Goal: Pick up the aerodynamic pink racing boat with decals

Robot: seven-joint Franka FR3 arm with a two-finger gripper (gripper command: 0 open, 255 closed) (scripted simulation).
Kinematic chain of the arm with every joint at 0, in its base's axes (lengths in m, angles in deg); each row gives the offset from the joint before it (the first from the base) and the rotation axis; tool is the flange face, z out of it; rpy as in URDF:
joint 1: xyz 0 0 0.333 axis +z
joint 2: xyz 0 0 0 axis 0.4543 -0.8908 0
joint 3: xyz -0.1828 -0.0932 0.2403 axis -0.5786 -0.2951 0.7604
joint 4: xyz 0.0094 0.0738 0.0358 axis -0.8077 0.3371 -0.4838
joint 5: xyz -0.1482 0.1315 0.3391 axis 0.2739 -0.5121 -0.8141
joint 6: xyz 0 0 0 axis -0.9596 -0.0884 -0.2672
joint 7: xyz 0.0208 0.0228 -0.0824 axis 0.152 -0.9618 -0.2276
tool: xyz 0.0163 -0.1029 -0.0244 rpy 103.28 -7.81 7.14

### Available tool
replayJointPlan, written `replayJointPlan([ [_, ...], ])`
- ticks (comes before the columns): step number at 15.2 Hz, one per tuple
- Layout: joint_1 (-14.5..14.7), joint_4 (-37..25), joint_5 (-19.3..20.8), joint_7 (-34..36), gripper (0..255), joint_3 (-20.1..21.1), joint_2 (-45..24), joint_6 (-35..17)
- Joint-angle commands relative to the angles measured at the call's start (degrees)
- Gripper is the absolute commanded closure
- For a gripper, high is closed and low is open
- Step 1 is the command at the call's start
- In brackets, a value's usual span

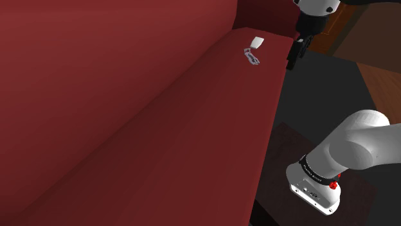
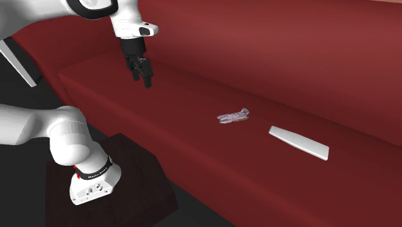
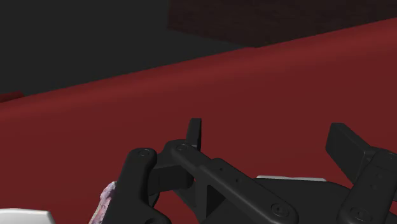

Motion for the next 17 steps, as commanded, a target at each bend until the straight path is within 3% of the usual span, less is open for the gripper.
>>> replayJointPlan([
  [1,0.00,0.00,0.00,0.00,0,0.00,0.00,0.00],
  [9,-3.50,-0.74,2.37,2.10,0,-3.32,-11.43,-14.70],
  [17,-6.50,-6.09,3.60,3.94,0,-6.62,-24.86,-26.86],
])
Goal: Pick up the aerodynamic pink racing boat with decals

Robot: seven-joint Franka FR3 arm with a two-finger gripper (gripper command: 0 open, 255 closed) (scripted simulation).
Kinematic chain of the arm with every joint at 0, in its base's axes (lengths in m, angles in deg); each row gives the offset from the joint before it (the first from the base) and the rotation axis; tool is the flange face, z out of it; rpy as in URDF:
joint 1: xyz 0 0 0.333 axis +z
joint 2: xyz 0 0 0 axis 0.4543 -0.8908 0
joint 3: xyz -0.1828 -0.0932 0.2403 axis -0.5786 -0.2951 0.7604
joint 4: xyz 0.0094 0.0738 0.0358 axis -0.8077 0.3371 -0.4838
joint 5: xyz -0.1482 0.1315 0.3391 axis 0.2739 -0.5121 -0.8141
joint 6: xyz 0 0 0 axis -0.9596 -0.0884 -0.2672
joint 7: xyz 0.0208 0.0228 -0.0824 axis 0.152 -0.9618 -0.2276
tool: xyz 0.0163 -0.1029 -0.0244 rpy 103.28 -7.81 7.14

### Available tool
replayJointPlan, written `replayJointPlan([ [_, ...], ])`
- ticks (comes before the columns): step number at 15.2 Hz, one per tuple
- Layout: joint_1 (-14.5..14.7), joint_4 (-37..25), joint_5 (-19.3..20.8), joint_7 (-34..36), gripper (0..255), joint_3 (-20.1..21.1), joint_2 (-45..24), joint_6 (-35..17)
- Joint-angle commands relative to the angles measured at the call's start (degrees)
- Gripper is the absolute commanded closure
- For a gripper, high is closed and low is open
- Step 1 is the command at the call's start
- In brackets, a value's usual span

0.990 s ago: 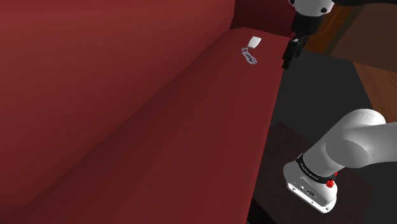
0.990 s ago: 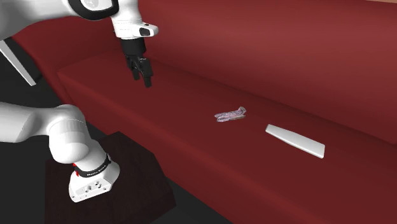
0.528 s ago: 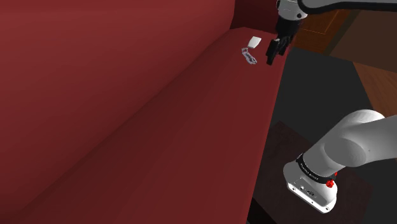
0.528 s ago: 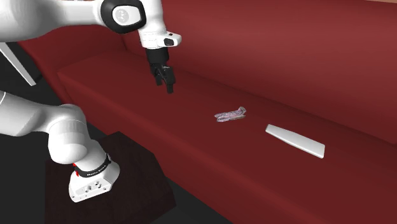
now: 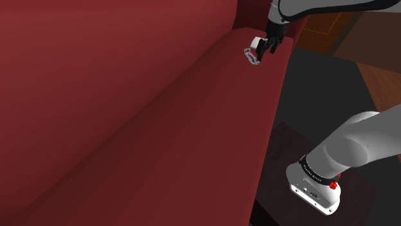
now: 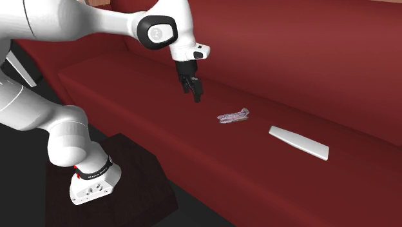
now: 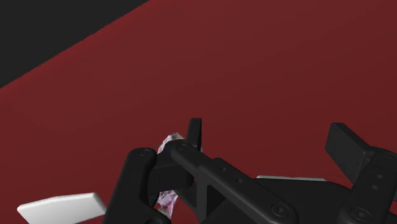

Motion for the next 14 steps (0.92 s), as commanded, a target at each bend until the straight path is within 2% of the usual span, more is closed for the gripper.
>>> replayJointPlan([
  [1,-0.65,-2.30,0.06,0.45,0,-0.77,-3.83,-2.62],
  [7,-2.50,-9.46,-0.52,1.17,0,-3.21,-14.54,-9.24],
  [13,-4.34,-18.37,-2.45,1.20,0,-5.25,-24.96,-13.61],
  [14,-4.36,-17.80,-2.42,1.28,0,-5.25,-25.14,-14.35],
])
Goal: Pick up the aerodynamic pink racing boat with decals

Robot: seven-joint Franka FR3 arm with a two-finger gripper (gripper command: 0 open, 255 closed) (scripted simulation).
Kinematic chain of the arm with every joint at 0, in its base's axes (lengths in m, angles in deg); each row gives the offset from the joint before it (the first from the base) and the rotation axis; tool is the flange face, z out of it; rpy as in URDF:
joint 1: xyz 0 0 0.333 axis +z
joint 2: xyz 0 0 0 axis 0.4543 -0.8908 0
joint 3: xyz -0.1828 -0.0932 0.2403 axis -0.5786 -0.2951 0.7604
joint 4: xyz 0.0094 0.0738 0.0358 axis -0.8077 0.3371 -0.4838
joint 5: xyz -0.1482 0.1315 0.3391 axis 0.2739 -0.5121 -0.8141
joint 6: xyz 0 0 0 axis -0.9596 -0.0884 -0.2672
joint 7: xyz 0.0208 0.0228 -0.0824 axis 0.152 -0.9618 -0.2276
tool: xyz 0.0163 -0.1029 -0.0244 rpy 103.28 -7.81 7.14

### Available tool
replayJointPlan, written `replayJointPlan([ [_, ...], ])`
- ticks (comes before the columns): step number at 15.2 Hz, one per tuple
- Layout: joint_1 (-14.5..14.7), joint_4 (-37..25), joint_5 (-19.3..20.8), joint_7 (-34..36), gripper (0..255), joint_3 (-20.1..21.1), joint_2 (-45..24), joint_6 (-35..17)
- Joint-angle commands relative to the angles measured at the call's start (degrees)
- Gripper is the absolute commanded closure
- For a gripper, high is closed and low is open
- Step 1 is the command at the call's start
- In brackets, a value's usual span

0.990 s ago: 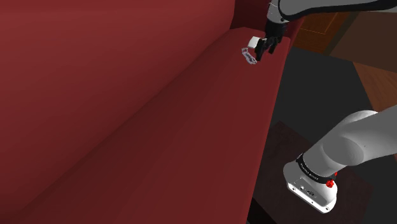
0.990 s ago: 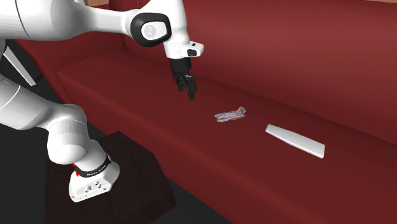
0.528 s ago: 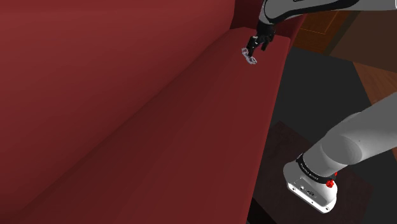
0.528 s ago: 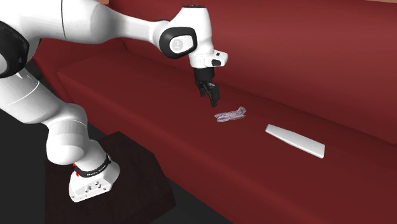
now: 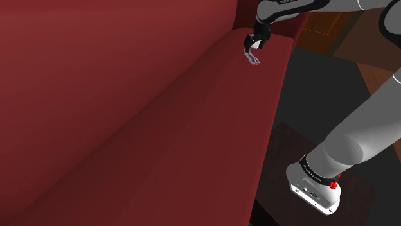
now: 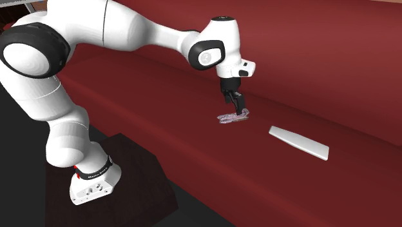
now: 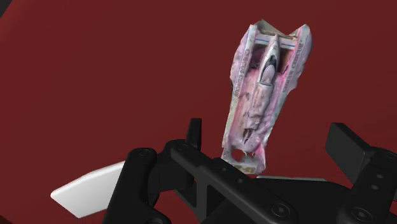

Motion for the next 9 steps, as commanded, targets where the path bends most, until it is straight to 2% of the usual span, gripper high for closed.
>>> replayJointPlan([
  [1,-0.14,0.18,-0.12,0.16,0,-0.12,-0.99,-1.41],
  [8,-0.21,3.00,0.04,0.60,0,-0.18,-2.24,-5.47],
  [9,-0.18,2.97,0.05,0.66,255,-0.16,-2.26,-5.45],
])
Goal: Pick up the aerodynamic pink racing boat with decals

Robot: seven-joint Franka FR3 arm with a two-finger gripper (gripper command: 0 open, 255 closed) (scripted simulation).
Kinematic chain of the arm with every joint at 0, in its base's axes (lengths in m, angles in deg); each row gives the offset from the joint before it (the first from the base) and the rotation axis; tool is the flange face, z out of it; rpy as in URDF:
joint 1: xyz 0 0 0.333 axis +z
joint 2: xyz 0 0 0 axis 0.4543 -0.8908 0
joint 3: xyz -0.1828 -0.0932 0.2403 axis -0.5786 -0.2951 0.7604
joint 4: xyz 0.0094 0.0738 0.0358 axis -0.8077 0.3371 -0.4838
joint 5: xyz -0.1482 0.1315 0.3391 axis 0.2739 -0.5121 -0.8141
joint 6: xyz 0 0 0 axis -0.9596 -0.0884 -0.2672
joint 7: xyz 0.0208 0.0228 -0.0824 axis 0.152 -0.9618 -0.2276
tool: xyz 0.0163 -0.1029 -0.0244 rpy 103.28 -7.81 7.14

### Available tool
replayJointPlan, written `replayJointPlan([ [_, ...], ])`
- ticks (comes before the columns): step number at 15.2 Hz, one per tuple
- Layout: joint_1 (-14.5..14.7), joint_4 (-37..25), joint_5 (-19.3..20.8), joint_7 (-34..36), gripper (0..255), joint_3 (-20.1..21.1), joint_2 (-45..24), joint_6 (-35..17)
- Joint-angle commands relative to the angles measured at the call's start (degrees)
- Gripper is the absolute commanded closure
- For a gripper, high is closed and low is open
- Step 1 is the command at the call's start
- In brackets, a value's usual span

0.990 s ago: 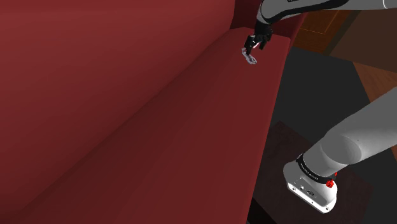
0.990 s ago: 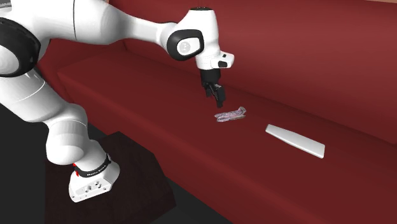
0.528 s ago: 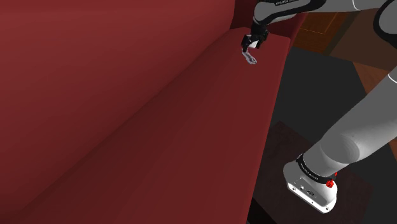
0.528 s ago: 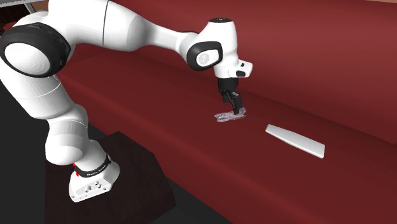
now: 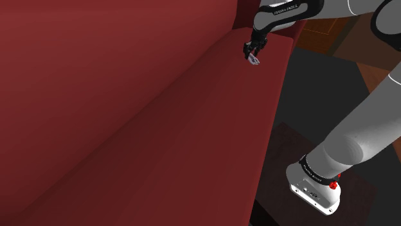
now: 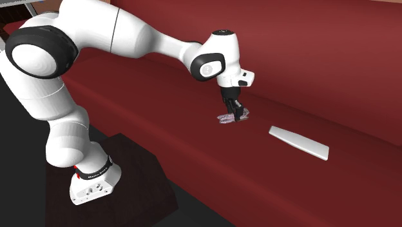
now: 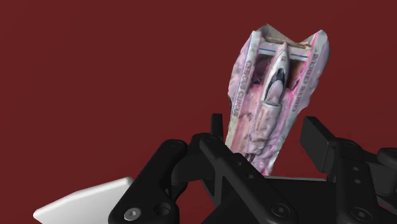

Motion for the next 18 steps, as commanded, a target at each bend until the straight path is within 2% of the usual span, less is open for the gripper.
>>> replayJointPlan([
  [1,-0.01,0.05,0.00,0.01,255,-0.01,-0.06,-0.13],
  [9,-0.02,0.06,0.00,-0.01,255,-0.02,-0.05,-0.13],
  [18,0.10,-4.70,-0.27,-0.73,255,0.08,1.81,6.45],
])
